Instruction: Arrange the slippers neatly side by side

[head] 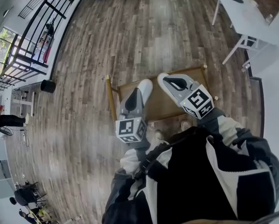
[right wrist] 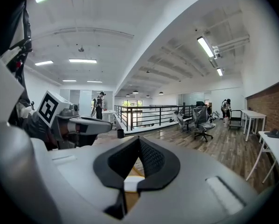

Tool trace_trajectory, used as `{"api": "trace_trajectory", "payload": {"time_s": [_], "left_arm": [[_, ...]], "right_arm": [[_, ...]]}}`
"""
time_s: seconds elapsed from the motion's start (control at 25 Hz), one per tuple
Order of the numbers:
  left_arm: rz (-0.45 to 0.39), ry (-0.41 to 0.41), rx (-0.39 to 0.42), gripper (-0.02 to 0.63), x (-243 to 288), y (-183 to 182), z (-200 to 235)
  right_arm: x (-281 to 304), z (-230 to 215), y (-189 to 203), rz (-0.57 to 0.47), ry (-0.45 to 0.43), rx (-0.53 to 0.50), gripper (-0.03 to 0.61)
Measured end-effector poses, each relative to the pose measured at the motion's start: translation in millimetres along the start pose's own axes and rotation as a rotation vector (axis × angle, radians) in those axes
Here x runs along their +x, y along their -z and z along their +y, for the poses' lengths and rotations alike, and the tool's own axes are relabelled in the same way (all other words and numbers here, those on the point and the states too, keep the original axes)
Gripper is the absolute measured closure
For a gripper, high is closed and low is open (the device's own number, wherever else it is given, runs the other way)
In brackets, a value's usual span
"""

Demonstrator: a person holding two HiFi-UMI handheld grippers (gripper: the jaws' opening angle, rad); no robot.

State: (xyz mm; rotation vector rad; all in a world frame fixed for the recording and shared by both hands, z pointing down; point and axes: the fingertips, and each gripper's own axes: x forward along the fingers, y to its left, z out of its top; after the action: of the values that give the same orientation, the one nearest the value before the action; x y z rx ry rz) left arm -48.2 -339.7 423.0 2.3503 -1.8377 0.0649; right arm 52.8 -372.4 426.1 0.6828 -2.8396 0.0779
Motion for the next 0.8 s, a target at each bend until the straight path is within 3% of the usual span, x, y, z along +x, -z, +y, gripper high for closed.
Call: {"api": "trace_trajectory", "payload": {"time_s": [0.44, 0.68, 0.8], "left_arm": [[0.037, 0.046, 0.019, 0.606, 15.3, 9.9, -3.5], [0.148, 0.031, 0.100, 0.603, 25.2, 47.0, 7.1], [0.242, 0.044, 0.149, 0.581, 33.9, 75.7, 15.8]], "right_arm": [[-16.3, -12.4, -3.6, -0.002, 0.038, -0.007, 0.574], [-19.3, -16.0, 0.5, -0.015, 0.043, -0.009, 0.574], [-20.3, -19.1, -9.4, -0.056, 0.043, -0.020, 0.574]]}}
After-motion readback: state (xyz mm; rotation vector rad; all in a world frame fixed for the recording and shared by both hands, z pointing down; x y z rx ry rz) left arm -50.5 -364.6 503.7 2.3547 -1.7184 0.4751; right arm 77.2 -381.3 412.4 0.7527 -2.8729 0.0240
